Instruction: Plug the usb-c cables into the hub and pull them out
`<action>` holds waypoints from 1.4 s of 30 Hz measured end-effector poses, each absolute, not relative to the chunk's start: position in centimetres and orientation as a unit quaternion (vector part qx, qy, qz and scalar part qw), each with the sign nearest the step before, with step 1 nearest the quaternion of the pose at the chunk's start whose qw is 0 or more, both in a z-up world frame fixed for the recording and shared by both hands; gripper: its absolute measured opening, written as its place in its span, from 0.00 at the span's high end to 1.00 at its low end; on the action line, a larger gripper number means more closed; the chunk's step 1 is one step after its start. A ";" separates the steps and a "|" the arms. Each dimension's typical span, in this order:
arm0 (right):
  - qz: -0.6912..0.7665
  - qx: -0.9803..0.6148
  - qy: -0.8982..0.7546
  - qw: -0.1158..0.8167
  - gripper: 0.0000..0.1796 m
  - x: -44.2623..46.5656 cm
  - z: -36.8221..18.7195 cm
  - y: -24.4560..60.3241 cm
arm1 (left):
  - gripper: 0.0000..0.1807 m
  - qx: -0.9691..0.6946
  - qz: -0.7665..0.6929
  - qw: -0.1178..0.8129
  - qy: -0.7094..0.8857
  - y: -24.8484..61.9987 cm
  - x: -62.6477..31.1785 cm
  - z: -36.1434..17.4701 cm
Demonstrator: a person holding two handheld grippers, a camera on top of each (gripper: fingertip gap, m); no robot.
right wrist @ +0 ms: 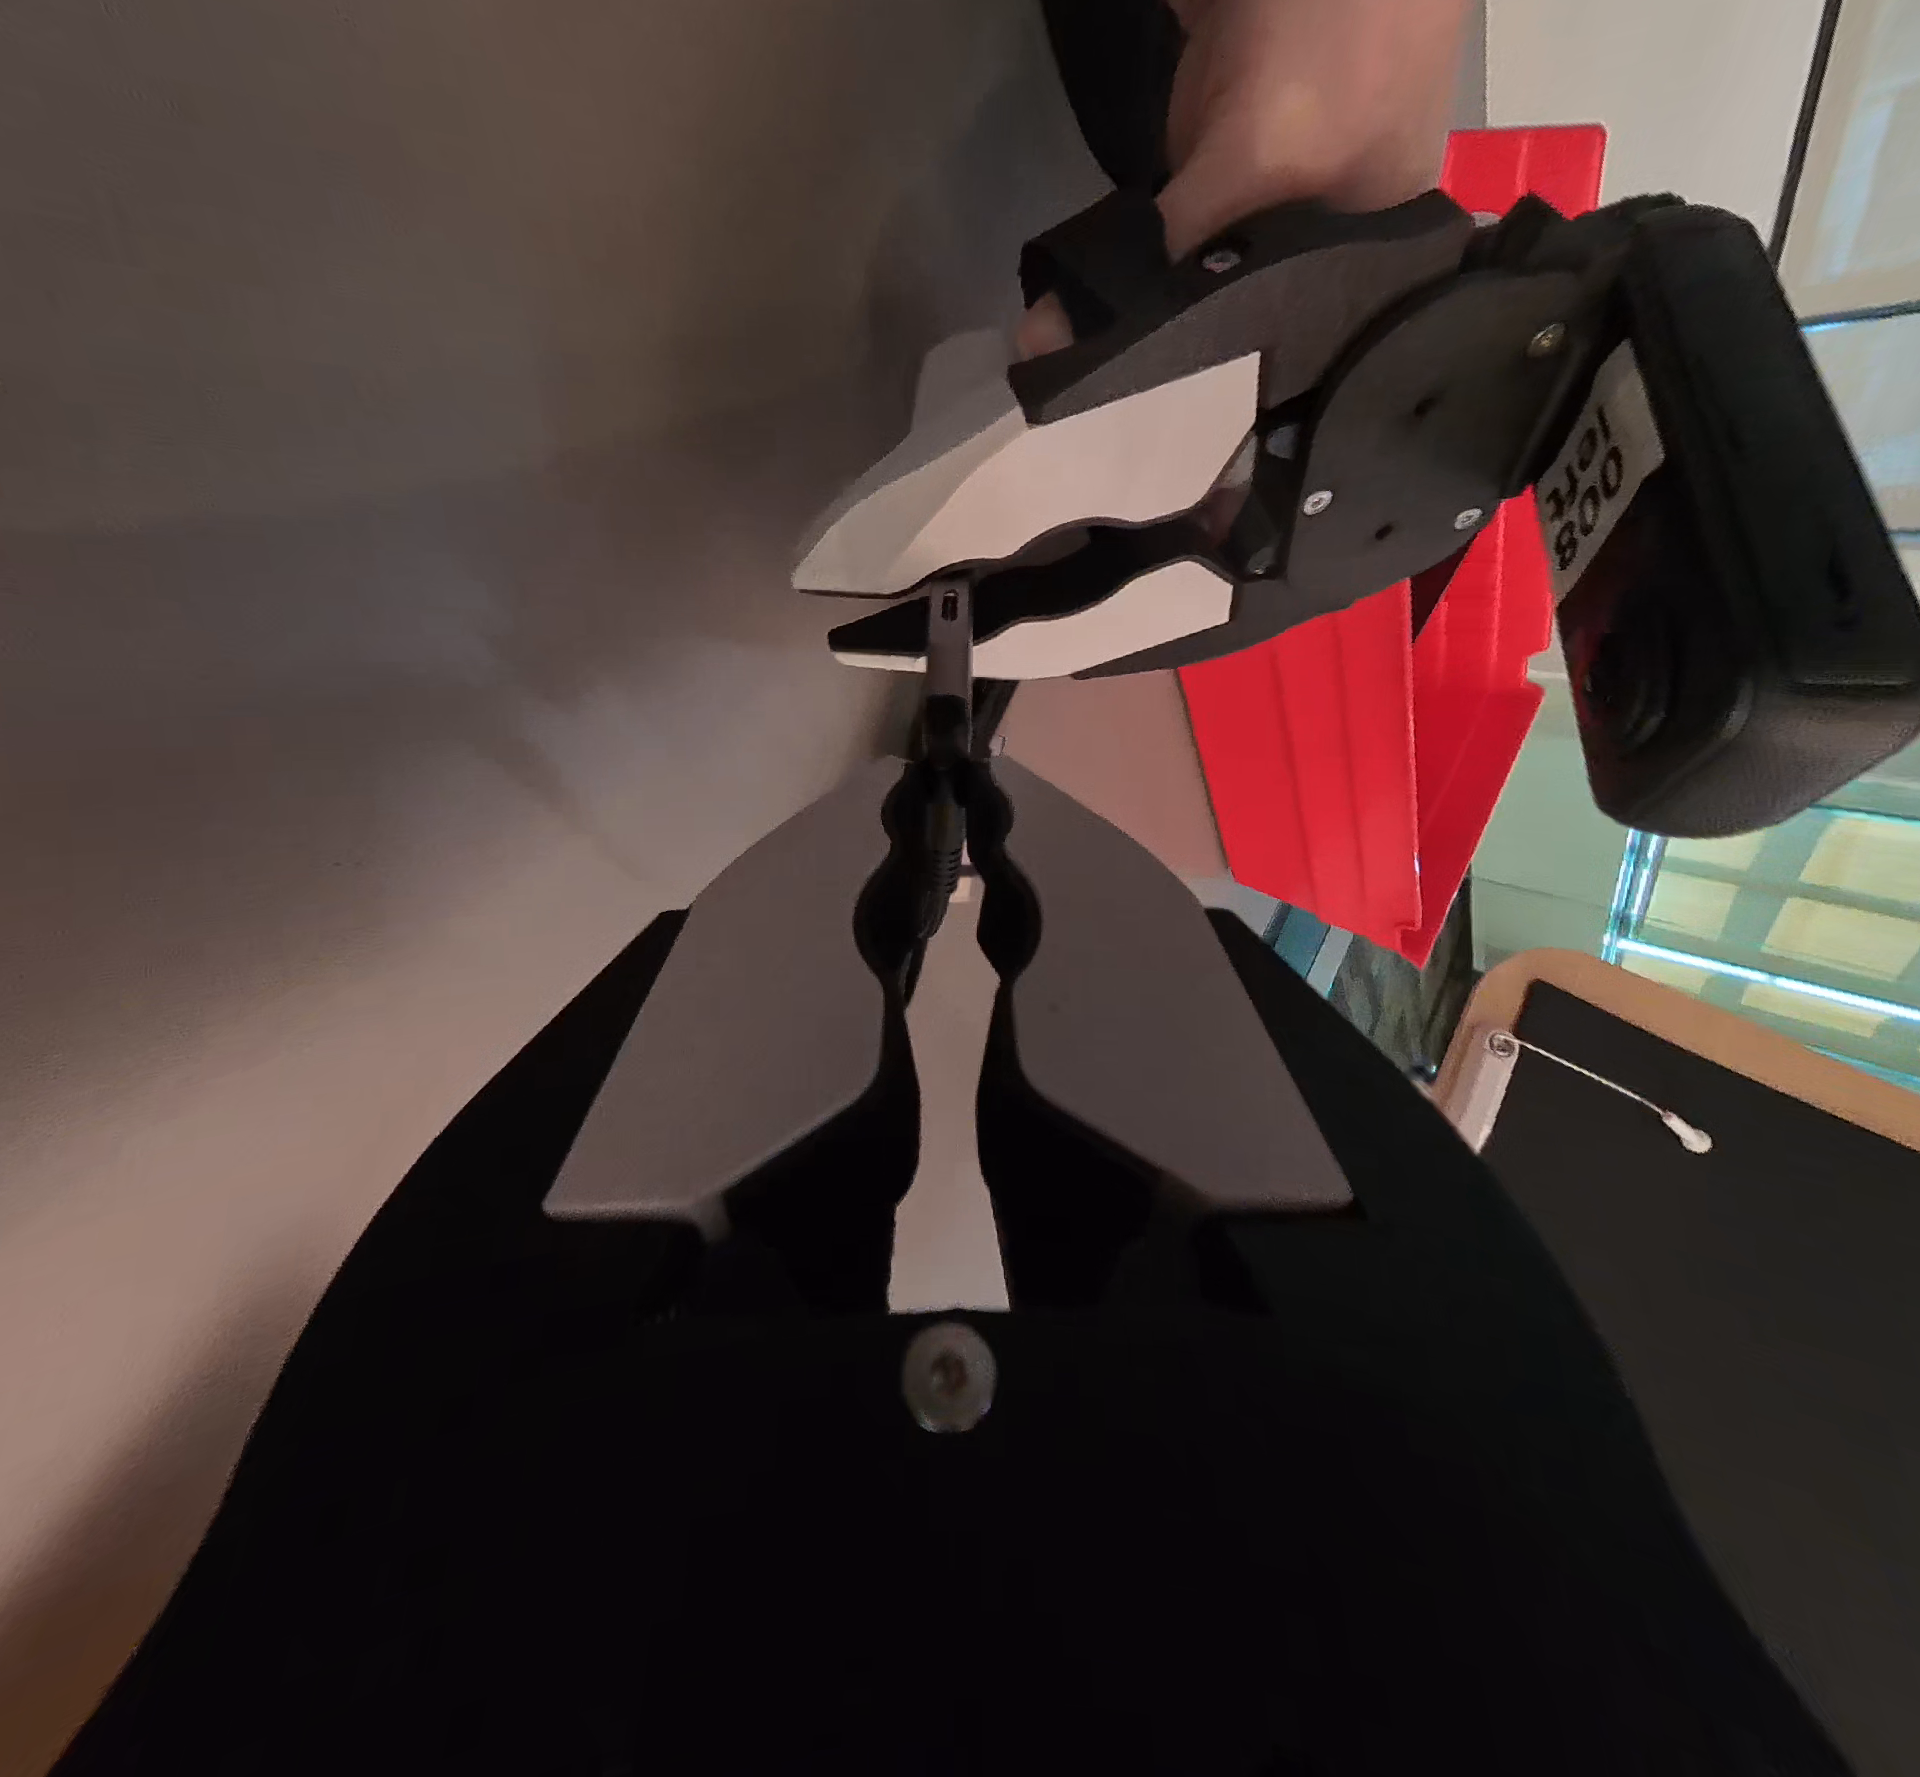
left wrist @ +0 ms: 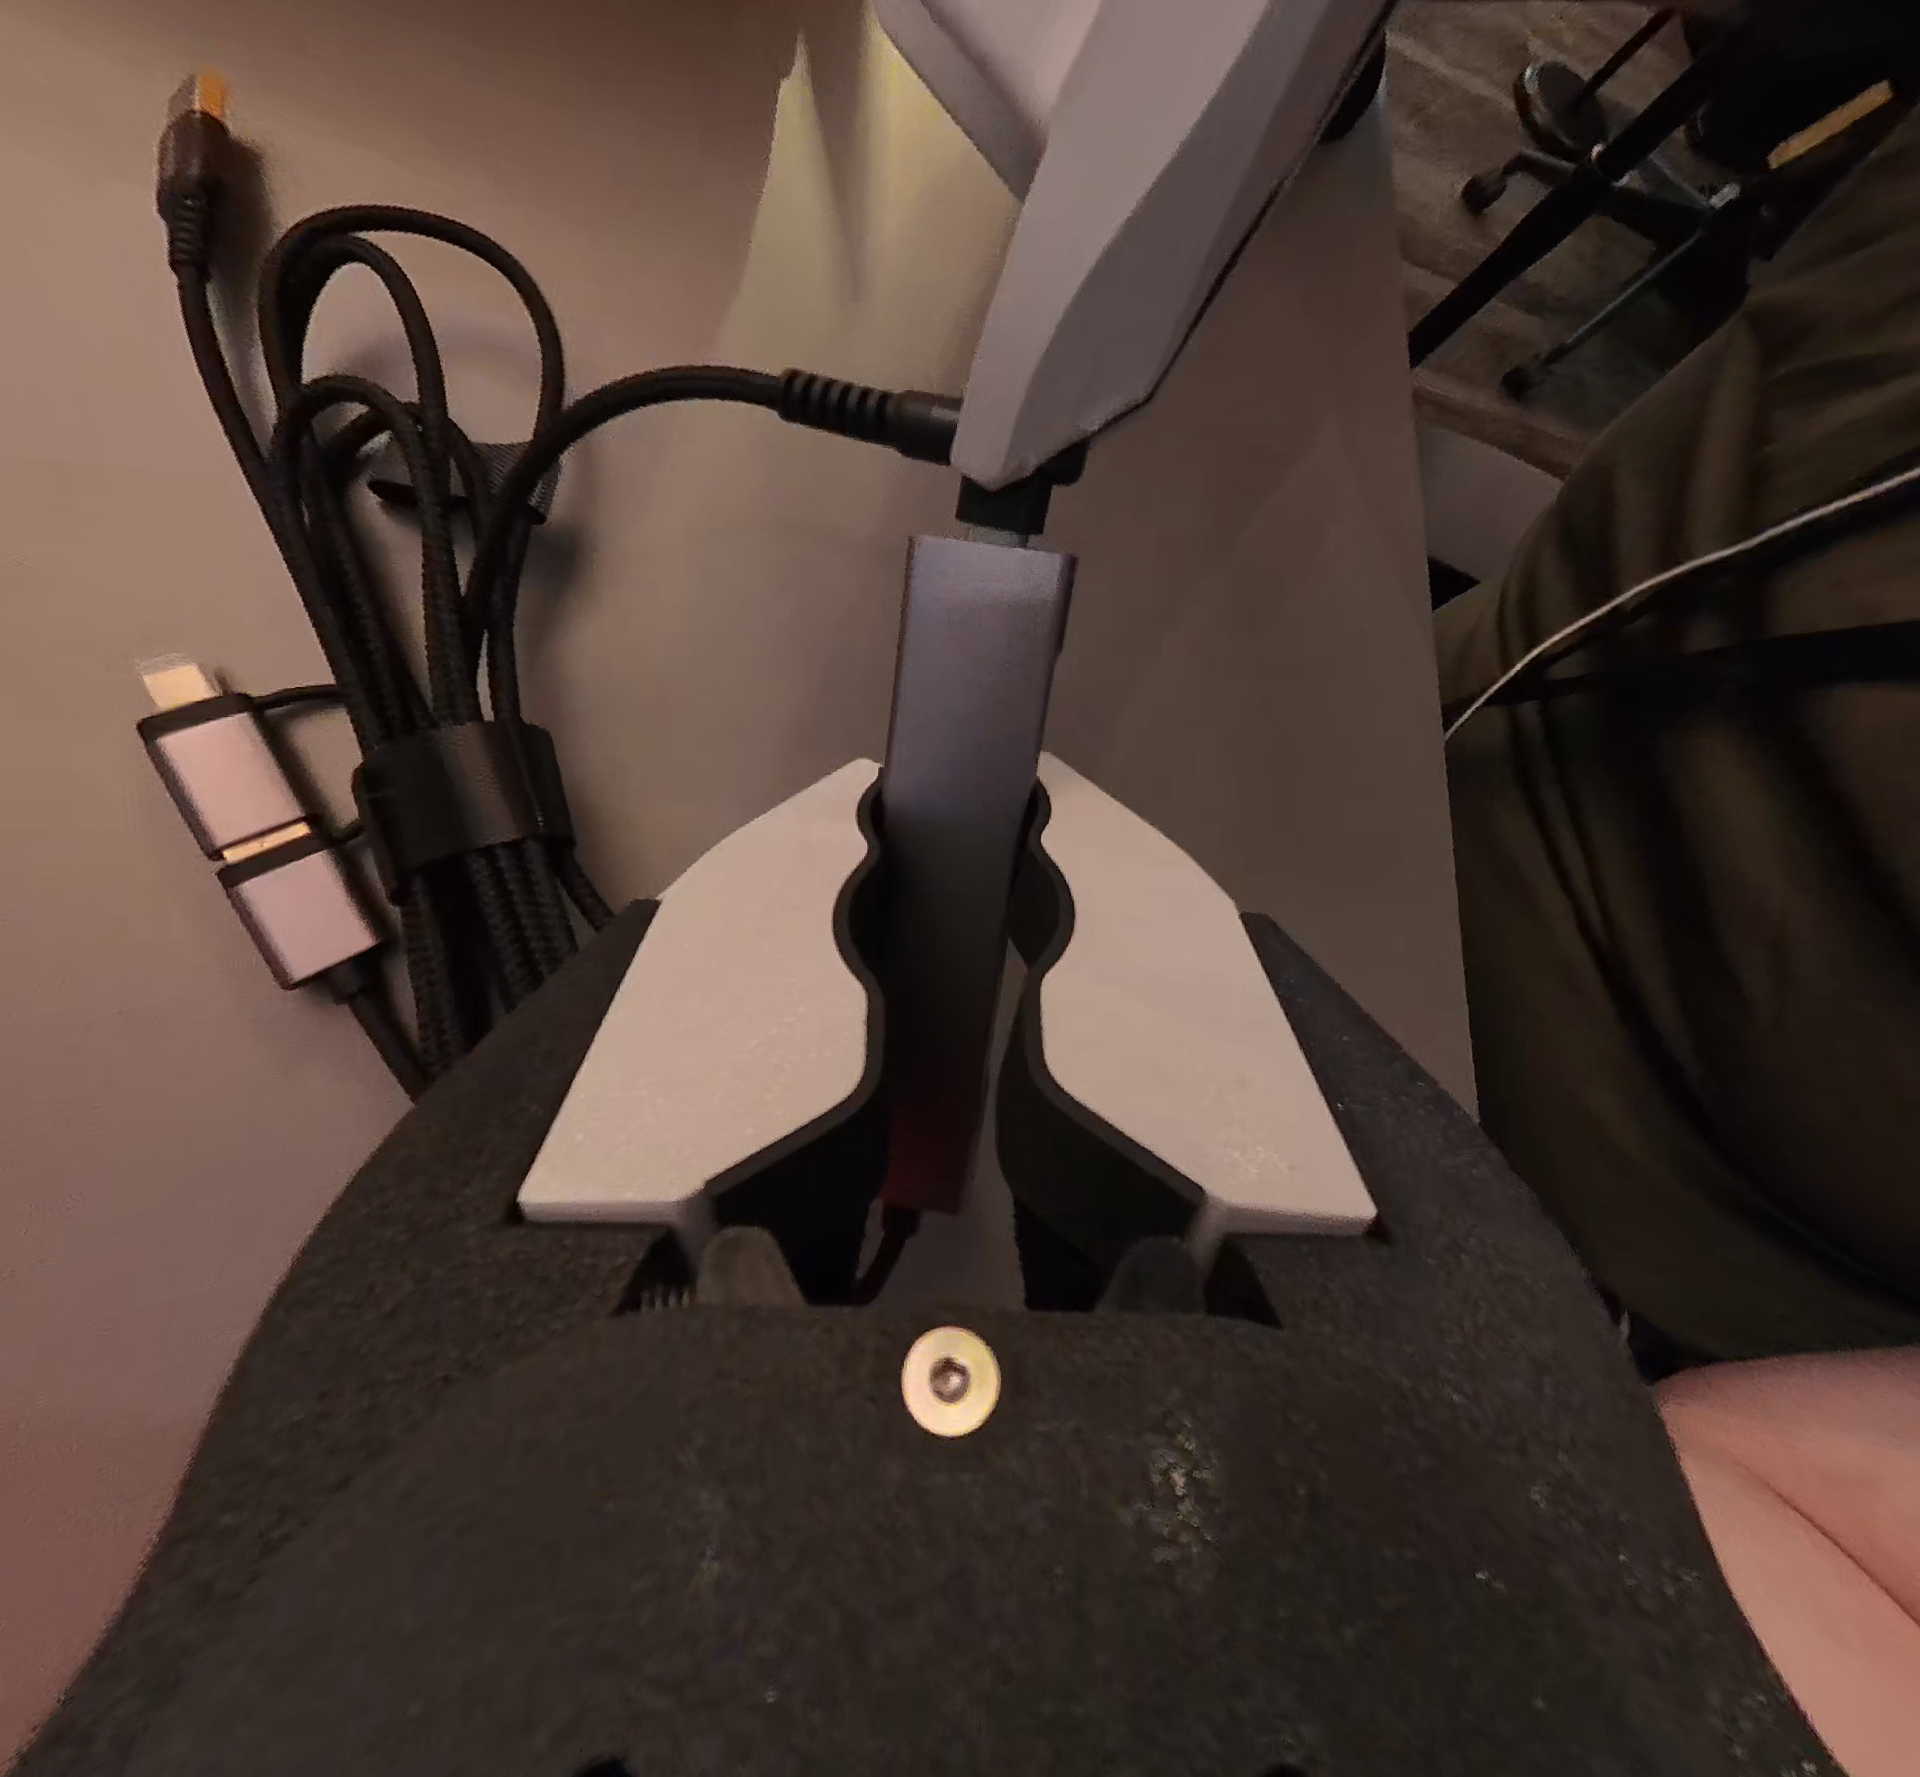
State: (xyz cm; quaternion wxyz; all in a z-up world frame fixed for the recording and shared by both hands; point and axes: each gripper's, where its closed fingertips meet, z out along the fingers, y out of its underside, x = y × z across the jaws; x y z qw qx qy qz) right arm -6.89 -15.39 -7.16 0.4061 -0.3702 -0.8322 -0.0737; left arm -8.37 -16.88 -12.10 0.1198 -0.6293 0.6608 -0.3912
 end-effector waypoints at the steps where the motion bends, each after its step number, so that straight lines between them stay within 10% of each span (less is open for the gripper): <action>1: -0.075 -0.374 -0.832 0.403 0.95 -7.0 -7.2 -15.4 | 0.89 -0.628 -0.393 0.120 0.661 -16.9 -8.3 -12.1; 42: -0.173 -0.351 -0.837 0.382 0.95 -5.5 -8.0 -13.7 | 0.88 -0.658 -0.387 0.161 0.626 -14.8 -7.2 -12.4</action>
